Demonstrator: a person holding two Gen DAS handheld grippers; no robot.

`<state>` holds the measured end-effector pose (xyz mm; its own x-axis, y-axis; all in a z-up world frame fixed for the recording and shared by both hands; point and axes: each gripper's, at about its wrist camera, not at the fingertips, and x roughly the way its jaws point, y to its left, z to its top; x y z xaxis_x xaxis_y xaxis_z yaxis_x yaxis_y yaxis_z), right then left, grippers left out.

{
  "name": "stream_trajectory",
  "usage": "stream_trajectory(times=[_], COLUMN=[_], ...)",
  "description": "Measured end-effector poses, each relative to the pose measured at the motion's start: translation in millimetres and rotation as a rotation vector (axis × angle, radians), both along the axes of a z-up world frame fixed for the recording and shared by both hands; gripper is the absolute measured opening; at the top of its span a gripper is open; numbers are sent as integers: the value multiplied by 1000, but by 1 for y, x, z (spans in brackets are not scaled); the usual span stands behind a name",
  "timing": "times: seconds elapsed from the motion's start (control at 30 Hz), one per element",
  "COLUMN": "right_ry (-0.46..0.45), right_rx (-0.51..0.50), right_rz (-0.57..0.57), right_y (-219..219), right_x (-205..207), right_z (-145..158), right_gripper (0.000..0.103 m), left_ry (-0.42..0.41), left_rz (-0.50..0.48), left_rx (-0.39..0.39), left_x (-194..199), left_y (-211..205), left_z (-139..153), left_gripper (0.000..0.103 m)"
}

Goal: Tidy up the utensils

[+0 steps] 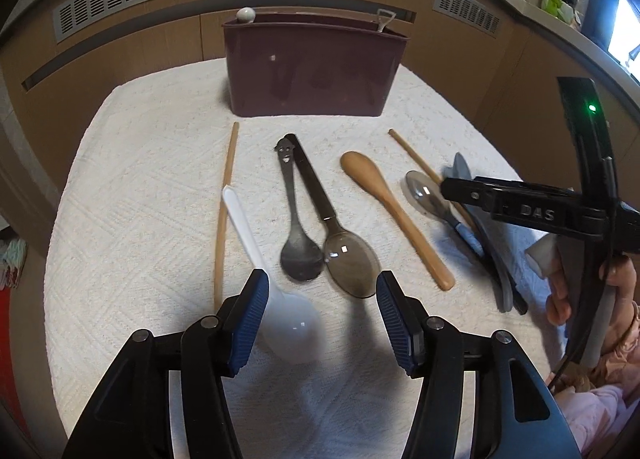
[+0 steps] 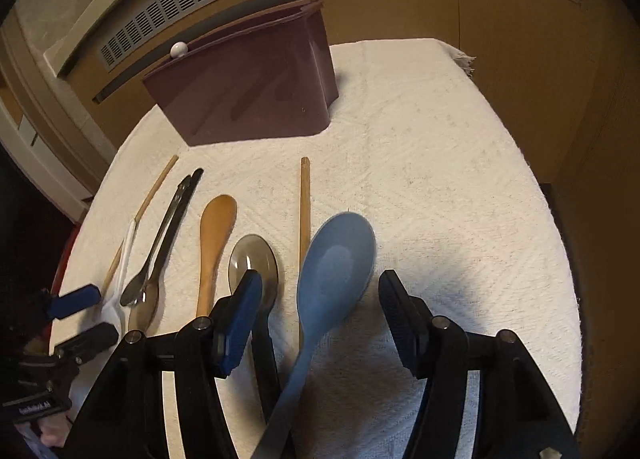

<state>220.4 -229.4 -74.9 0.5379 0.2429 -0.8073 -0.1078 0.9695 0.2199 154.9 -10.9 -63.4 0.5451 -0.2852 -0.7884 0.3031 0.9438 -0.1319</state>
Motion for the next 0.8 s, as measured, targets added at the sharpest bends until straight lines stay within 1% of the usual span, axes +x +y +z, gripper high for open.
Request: stream_trajectory(times=[0.03, 0.07, 0.1, 0.13, 0.23, 0.3, 0.43, 0.5, 0.53, 0.63, 0.7, 0.8], right_ry=[-5, -1, 4, 0, -70, -115, -170, -200, -210, -227, -229, -231], right_rx=[-15, -48, -86, -95, -101, -116, -102, -120, -126, -131, -127, -120], right_rz=[6, 15, 22, 29, 37, 27, 11, 6, 5, 3, 2, 1], right_y=[3, 6, 10, 10, 7, 3, -4, -4, -4, -6, -7, -6], right_x=[1, 4, 5, 5, -7, -15, -24, -30, -32, -35, -36, -35], right_z=[0, 0, -1, 0, 12, 22, 37, 41, 42, 44, 44, 45], right_gripper=[53, 33, 30, 30, 30, 30, 30, 30, 30, 30, 30, 30], left_ry=[-3, -5, -10, -18, -47, -40, -7, -22, -28, -64, -110, -194], left_rz=[-8, -14, -17, -21, -30, -27, -2, 19, 34, 65, 76, 103], left_rx=[-8, -14, -13, -5, 39, 81, 110, 118, 105, 66, 45, 38], left_x=[-2, -3, -5, -7, -7, -4, 10, 15, 17, 18, 14, 5], left_y=[-3, -6, -9, -12, -25, -37, -50, -51, -48, -35, -26, -13], left_z=[0, 1, 1, 2, 4, 1, -10, -11, -11, -6, 4, 22], left_gripper=[57, 57, 57, 57, 57, 57, 56, 44, 32, 19, 20, 19])
